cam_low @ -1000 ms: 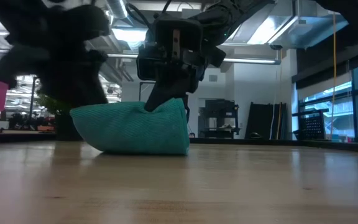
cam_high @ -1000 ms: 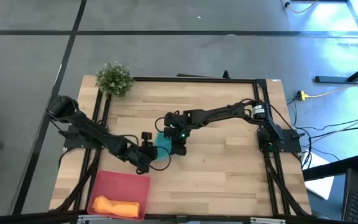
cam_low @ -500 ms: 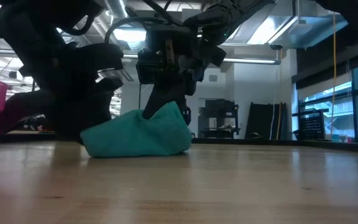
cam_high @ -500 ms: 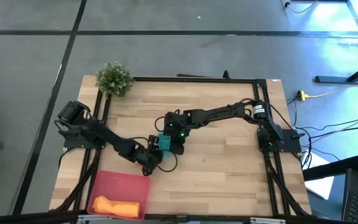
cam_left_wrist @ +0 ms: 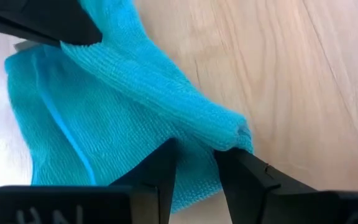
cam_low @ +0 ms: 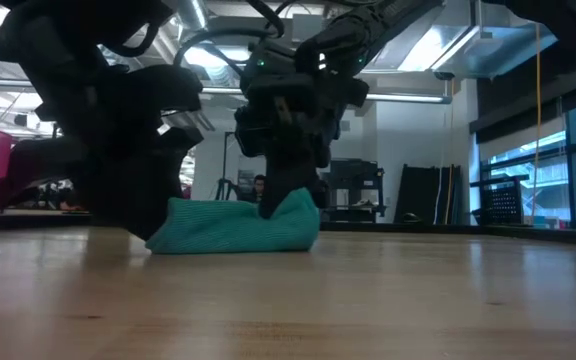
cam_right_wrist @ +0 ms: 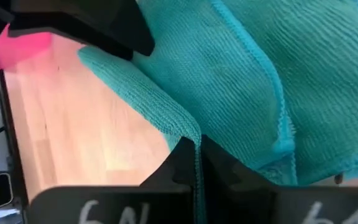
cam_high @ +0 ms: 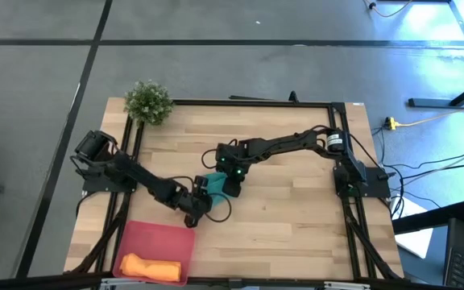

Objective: Roll microfiber towels into tight, uniform cylinder then place into a basket
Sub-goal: Roll the blue microfiber cloth

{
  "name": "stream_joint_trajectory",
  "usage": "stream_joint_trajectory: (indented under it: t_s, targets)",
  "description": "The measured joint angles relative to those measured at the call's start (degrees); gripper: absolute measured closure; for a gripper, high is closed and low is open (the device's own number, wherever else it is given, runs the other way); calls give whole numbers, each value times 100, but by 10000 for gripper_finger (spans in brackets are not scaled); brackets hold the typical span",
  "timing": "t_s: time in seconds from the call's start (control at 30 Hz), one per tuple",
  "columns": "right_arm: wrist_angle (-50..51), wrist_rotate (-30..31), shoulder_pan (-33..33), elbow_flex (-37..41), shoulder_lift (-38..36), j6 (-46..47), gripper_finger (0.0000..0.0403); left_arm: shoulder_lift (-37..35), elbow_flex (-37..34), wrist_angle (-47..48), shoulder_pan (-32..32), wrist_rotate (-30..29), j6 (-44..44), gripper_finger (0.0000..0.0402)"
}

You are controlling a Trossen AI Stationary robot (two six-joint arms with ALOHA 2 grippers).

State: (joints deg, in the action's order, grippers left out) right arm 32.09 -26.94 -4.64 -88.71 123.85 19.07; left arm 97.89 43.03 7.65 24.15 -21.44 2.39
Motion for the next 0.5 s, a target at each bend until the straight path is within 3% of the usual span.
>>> stream_joint_trajectory:
  t_s: [0.5]
  targets:
    - [-33,1069,-6,-4,26,13,392,-184,-33,99,-84,-131,-17,292]
